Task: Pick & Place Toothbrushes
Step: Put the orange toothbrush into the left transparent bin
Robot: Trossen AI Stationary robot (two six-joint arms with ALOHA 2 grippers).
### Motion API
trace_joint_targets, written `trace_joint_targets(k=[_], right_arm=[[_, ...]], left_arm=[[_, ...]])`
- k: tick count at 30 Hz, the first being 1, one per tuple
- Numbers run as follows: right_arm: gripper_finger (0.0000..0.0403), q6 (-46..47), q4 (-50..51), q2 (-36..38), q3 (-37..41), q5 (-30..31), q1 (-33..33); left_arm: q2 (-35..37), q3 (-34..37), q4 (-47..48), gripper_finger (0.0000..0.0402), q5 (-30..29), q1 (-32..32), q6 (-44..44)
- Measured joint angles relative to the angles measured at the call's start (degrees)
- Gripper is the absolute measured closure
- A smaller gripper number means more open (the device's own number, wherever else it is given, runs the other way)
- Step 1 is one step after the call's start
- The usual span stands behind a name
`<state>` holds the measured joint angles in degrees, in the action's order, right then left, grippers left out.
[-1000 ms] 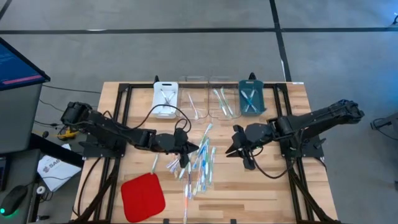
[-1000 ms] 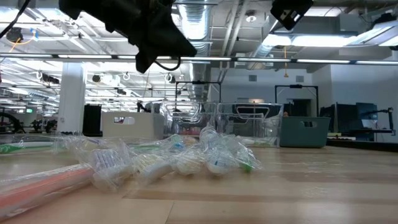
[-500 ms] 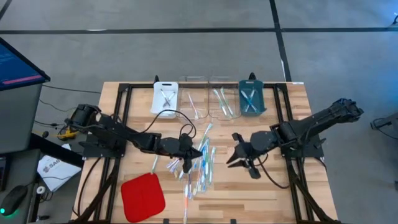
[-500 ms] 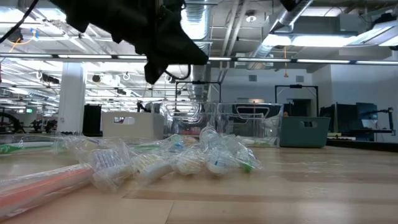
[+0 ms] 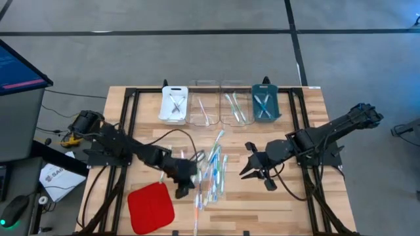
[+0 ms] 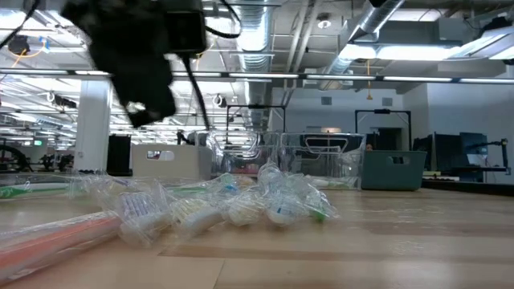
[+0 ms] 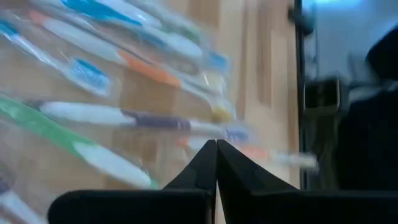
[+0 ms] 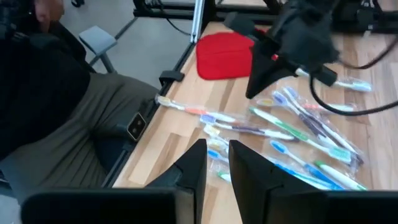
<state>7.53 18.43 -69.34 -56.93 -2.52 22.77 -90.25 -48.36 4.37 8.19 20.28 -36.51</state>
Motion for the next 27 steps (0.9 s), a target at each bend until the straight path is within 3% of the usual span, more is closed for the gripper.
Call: trace_joint_targets(k=[5, 10, 18, 23, 27], right_arm=[[0.0339, 0.02, -1.13, 0.0, 0.0, 0.02, -1.81], [0.0339, 0.03, -1.09, 0.0, 0.0, 0.02, -4.0], [0.0339, 2.59, -0.71, 0.0, 0.0, 0.02, -5.98], [0.0339, 2.6, -0.69, 0.0, 0.0, 0.0, -5.95], [0.0339, 2.6, -0.67, 0.0, 0.0, 0.02, -5.95]], left_arm=[[1.99, -5.79, 4.39, 0.0401, -0.55, 5.89, 4.41], [0.5, -9.57, 3.4, 0.0401, 7.66, 9.93, -1.99], [-4.26, -9.07, 3.66, 0.0401, 11.19, 11.99, -10.4], [-8.27, -9.04, 2.68, 0.0401, 19.9, 12.5, -16.15], [-12.06, -9.06, -4.16, 0.0401, 26.35, 12.5, -17.75]])
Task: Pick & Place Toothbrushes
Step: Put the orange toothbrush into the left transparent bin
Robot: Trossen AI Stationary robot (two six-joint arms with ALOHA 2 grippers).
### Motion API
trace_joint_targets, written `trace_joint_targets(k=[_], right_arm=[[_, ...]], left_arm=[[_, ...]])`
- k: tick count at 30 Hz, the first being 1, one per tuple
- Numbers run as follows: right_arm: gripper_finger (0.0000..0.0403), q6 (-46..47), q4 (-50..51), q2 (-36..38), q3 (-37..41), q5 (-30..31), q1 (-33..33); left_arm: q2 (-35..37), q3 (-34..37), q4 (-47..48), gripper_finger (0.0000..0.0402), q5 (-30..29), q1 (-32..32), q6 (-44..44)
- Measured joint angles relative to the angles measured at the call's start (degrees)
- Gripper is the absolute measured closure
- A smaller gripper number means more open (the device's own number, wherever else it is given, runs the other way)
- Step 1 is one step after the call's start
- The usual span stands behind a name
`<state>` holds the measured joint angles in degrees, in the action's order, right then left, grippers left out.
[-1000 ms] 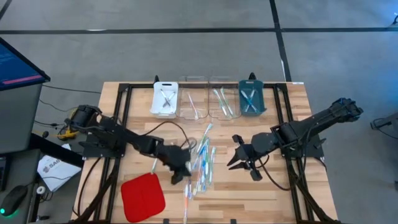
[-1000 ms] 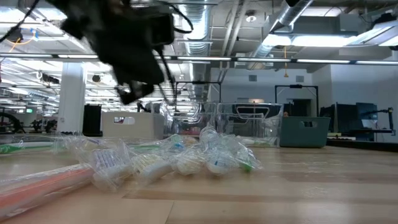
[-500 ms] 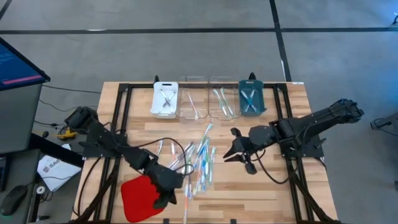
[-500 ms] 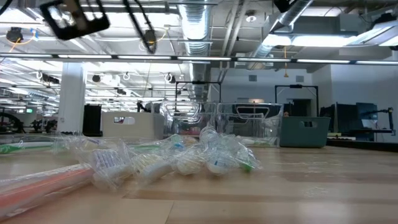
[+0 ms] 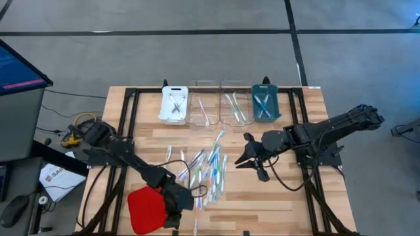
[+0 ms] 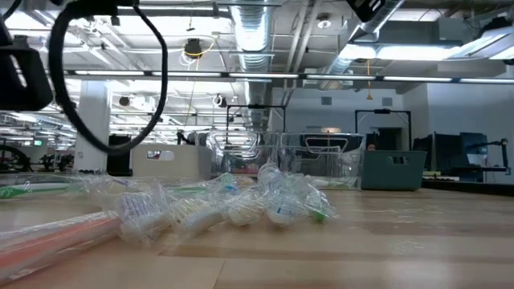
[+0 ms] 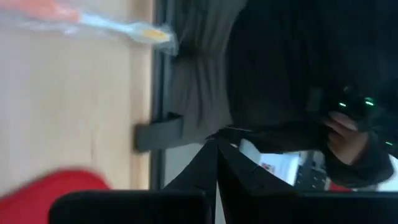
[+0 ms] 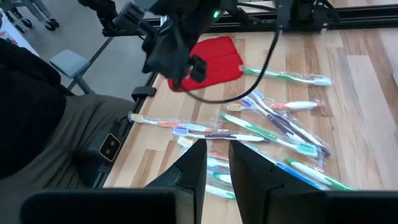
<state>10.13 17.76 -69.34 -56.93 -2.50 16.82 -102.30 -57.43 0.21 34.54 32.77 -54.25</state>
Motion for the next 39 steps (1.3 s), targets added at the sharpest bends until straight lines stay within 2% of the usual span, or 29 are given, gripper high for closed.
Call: trace_joint_targets(k=[4, 9, 18, 28, 32, 39], right_arm=[[0.0339, -0.02, 0.11, 0.0, 0.0, 0.0, 0.0], [0.0339, -0.04, 0.16, 0.0, 0.0, 0.0, 0.0], [0.0339, -0.19, 0.16, 0.0, 0.0, 0.0, 0.0], [0.0339, -0.19, 0.16, 0.0, 0.0, 0.0, -0.04], [0.034, -1.39, 0.15, 0.0, 0.0, -0.01, -0.04], [0.034, -1.68, 0.13, 0.0, 0.0, -0.02, -1.04]], left_arm=[[-2.72, 0.0, -3.28, 0.0401, 1.73, -0.25, 0.28], [-2.79, 0.0, -3.81, 0.0401, 0.29, -0.76, 6.54], [-2.79, 0.0, -3.0, 0.0401, -3.16, -1.92, 35.81], [-2.79, -0.26, -0.26, 0.0398, -21.36, -4.04, 55.71], [-2.78, -3.14, 3.99, 0.0398, -25.54, -3.55, 61.57], [-2.75, -7.45, 10.45, 0.0376, -30.62, -1.45, 64.54]])
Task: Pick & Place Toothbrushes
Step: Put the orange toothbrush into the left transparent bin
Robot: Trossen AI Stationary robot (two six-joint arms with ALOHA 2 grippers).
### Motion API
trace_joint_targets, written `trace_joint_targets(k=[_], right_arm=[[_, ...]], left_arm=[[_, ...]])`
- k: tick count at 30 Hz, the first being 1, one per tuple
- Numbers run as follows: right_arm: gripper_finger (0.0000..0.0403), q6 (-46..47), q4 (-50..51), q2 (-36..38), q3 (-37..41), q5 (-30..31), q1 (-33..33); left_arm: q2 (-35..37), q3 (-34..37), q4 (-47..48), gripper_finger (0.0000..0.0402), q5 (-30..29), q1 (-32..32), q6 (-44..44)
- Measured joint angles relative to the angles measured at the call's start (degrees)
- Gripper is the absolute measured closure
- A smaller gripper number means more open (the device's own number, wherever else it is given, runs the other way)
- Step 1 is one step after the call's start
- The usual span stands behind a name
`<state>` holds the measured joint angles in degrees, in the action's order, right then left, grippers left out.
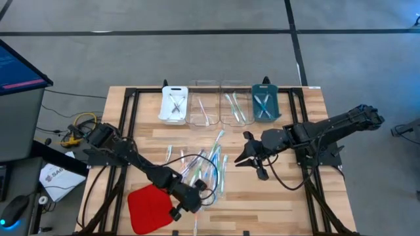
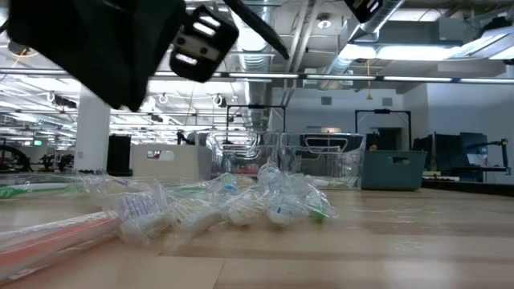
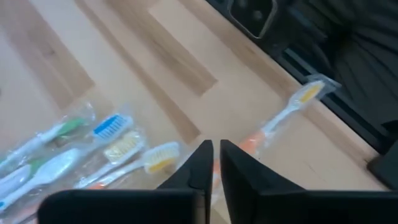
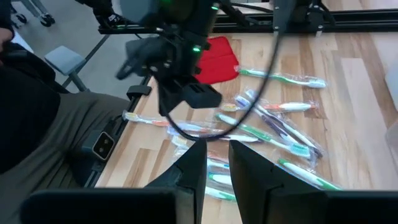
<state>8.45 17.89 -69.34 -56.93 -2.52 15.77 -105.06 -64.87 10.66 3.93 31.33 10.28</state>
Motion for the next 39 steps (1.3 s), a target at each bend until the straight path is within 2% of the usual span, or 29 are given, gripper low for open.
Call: trace_joint_targets(k=[7, 14, 22, 30, 33, 39], right_arm=[[0.034, 0.57, -0.07, 0.0, 0.0, 0.01, -1.7], [0.034, 0.66, -0.31, 0.0, 0.0, 0.02, -2.47], [0.034, 2.12, -0.06, 0.0, 0.0, 0.01, -2.45], [0.034, 2.08, 0.33, 0.0, 0.0, 0.01, -2.3], [0.034, 1.91, 0.35, 0.0, 0.0, 0.02, -2.32], [0.034, 1.51, 0.17, -0.02, 0.0, 0.01, -2.53]], left_arm=[[-0.33, -0.03, 0.8, 0.0328, -1.09, 2.2, 1.51], [-0.76, -0.05, -2.99, 0.0276, 5.5, -0.02, 0.99], [-1.4, -0.05, -7.12, 0.0201, 7.1, -2.42, -1.51], [-1.35, -0.05, -7.88, 0.0181, 7.15, -2.29, 0.0], [-0.85, -0.09, -6.78, 0.0183, 4.76, -1.61, 5.18], [-0.97, -0.03, 4.13, 0.0177, -12.51, 3.23, 36.41]])
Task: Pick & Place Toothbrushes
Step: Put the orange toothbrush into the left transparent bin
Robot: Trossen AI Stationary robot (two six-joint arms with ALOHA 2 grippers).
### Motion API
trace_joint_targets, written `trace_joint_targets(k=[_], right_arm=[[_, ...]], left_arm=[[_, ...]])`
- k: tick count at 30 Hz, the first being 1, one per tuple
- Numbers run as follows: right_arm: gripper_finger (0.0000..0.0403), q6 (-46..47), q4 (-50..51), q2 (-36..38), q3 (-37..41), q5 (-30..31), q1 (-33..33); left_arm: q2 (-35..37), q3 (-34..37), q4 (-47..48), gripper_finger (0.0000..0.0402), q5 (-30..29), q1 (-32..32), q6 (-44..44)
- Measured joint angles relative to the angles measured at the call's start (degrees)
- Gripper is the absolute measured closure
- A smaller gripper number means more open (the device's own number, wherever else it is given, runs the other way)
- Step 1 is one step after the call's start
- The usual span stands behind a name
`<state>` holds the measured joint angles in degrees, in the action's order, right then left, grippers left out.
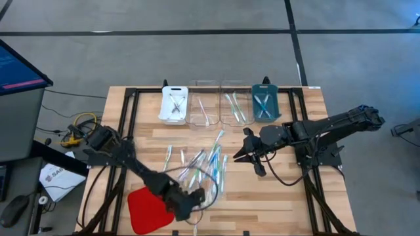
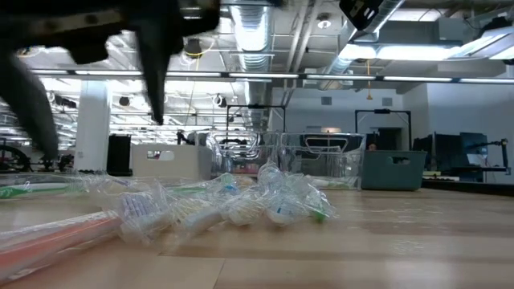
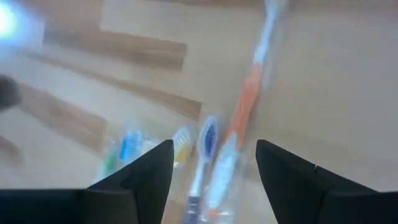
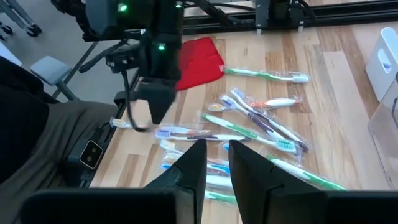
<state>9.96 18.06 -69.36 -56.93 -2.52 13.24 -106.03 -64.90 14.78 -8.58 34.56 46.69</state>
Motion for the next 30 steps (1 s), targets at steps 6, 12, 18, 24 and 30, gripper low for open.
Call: trace_joint_targets(k=[6, 12, 18, 24, 30], right_arm=[[0.034, 0.04, -0.08, -0.04, 0.0, 0.01, -0.69], [0.0339, 0.02, -0.1, -0.04, 0.0, 0.01, -0.69], [0.0339, 0.04, -0.27, -0.05, 0.0, 0.01, -0.69], [0.0339, 0.05, -0.66, -0.07, 0.0, 0.01, -0.72], [0.0339, 1.95, -0.71, -0.25, 0.0, 0.02, -0.97]], left_arm=[[-1.39, 0.04, -4.32, 0.0164, -4.61, 0.62, 7.65], [-1.32, -0.46, -8.1, 0.0162, -1.95, 2.04, -6.15], [-2.8, -6.81, 7.03, 0.0162, -2.31, 2.55, -20.29], [-13.9, -21.43, 25.35, 0.0158, 3.11, 3.41, -19.42], [-12.33, -23.39, 25.9, 0.0159, -1.11, 2.5, -12.24]])
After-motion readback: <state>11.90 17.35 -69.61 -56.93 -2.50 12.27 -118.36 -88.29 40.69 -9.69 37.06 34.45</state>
